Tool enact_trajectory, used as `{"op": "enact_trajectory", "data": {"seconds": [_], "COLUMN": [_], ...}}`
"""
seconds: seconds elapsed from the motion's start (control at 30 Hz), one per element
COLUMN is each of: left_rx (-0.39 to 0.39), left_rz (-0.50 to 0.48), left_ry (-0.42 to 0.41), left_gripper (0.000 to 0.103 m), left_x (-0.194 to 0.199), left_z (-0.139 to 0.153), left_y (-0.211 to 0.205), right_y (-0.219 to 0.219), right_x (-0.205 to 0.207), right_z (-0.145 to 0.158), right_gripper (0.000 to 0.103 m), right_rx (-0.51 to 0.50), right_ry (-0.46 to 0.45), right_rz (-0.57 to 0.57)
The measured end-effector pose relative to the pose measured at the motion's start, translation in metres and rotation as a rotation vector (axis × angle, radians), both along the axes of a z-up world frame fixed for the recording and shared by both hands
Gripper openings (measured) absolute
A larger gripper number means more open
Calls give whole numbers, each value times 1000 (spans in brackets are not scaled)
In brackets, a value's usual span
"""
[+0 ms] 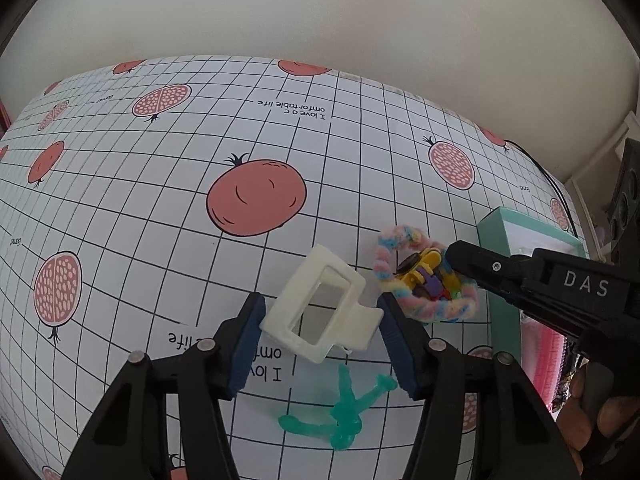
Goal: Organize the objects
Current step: 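Grasp the white hair clip with the left tool while the right tool grasps the rainbow hair tie, then carry the hair clip with the left tool while the right tool carries the hair tie over the tray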
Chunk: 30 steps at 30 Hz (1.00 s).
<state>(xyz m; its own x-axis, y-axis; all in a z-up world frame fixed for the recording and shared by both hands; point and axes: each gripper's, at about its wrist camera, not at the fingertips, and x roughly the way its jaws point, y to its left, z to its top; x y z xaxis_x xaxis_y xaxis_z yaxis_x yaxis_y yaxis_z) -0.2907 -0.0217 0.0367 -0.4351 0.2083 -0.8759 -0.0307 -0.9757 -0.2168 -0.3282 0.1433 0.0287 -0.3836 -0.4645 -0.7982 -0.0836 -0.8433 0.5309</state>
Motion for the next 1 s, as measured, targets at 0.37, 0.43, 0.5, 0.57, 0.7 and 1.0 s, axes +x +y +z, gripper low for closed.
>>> {"op": "enact_trajectory", "data": {"seconds": [0.37,0.43,0.5,0.57,0.7,1.0], "left_rx": [29,32,34,38,43,39], "left_rz": [76,86,96,107,130,186], "left_ry": [21,28,33,40,43,107], "left_gripper": [59,59,59,59,59,59], "left_x": [-1,0,0,1,2,8], "left_z": [1,3,5,7,10,40], "left_y": [-15,-18,-20,-22,-26,-28], "right_y": [3,3,2,2,4,35], "right_x": [2,1,2,3,5,20], "right_z": [14,18,20,21,24,50], "right_gripper": [8,8,8,8,8,8], "right_rx": [-34,-38,-39,-41,-41,-34], "right_ry": [59,65,67,67,65,100], "right_rz": [-11,-10,-10,-9,-11,-50]}}
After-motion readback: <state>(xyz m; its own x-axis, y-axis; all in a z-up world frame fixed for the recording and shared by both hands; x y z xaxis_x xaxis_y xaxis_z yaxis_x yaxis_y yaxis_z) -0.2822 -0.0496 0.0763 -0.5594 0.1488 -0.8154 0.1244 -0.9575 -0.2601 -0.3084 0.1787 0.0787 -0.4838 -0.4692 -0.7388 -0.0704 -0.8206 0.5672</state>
